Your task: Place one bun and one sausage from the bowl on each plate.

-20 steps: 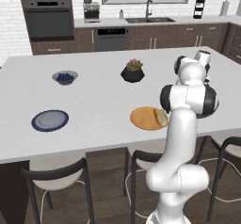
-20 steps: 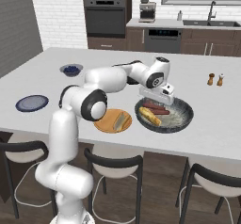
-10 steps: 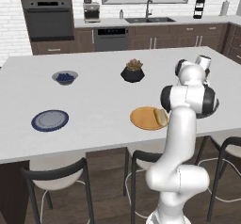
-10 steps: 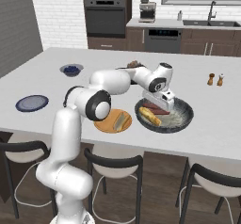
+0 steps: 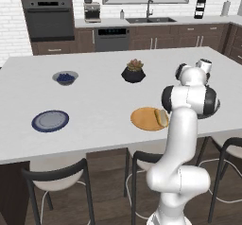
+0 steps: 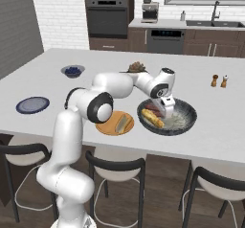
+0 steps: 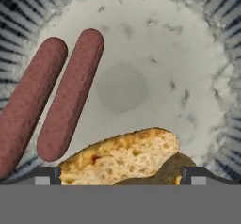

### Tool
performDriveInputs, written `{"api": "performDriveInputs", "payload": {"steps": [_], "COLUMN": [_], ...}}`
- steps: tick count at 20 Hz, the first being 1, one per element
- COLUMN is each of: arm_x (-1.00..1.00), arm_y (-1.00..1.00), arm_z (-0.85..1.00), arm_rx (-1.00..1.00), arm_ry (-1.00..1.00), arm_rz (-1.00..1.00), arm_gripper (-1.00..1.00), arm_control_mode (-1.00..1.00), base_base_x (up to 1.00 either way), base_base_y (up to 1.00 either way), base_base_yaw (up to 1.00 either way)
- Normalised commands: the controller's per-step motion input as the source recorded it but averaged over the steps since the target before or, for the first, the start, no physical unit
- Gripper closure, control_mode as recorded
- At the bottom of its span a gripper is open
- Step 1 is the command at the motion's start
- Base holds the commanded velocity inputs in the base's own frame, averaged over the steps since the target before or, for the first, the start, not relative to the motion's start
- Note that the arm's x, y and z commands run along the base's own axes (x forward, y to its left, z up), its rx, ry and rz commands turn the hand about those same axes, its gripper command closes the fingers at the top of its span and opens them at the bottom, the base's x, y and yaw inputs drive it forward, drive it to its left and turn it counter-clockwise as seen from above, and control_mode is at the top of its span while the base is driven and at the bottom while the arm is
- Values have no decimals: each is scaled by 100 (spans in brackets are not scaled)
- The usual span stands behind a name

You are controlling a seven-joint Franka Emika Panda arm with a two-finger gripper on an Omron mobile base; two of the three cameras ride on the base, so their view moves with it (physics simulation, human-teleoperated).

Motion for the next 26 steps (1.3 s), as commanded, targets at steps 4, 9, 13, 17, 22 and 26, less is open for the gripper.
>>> {"api": "performDriveInputs", "payload": {"steps": [4, 9, 13, 17, 22, 26], "arm_x": [11, 11, 18, 20, 21, 19], "arm_y": [-25, -22, -9, 0, 0, -1], "arm_z": [-8, -1, -4, -11, -17, -14], "arm_rx": [0, 0, 1, 0, 0, 0], "arm_ry": [0, 0, -1, -2, -1, -1], "arm_rz": [-16, -1, 0, 0, 0, 0], "arm_gripper": [-100, -100, -100, -100, -100, -100], "arm_control_mode": [-100, -100, -100, -100, -100, -100], "base_base_x": [0, 0, 0, 0, 0, 0], "base_base_y": [0, 0, 0, 0, 0, 0], "base_base_yaw": [0, 0, 0, 0, 0, 0]}}
